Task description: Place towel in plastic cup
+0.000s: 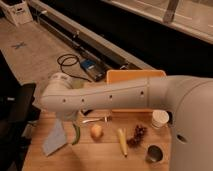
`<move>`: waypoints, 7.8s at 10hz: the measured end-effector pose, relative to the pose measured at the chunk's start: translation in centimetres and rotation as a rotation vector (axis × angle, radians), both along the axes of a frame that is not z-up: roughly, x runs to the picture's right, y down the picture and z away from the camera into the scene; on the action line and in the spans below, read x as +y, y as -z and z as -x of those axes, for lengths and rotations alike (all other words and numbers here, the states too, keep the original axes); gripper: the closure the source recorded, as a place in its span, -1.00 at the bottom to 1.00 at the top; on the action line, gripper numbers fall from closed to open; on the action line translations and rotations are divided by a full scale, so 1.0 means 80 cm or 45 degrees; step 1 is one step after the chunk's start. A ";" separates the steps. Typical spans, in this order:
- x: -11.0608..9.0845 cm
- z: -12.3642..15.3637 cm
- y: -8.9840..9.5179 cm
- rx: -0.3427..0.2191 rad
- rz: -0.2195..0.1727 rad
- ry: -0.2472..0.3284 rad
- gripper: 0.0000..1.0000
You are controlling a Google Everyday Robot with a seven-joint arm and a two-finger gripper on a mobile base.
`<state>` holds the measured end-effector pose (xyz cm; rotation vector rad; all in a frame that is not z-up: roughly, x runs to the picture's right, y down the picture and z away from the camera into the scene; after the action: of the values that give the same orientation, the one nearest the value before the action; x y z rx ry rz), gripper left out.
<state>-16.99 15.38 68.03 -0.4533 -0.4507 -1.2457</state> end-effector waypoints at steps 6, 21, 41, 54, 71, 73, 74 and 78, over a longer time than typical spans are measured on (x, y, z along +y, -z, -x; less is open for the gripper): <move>0.030 0.047 -0.022 -0.229 0.165 -0.048 -0.30; 0.088 0.108 -0.124 -0.364 0.430 -0.014 -0.30; 0.001 0.092 -0.078 -0.412 0.166 -0.216 1.00; -0.214 0.003 -0.093 -0.358 -0.087 -0.493 1.00; -0.266 -0.004 -0.157 -0.596 -0.001 -0.633 1.00; -0.263 -0.008 -0.177 -0.610 -0.010 -0.692 1.00; -0.259 -0.001 -0.192 -0.624 -0.018 -0.711 1.00; -0.263 0.003 -0.225 -0.588 -0.086 -0.734 1.00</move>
<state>-17.22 -5.69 86.01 0.0391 -0.8593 -0.7894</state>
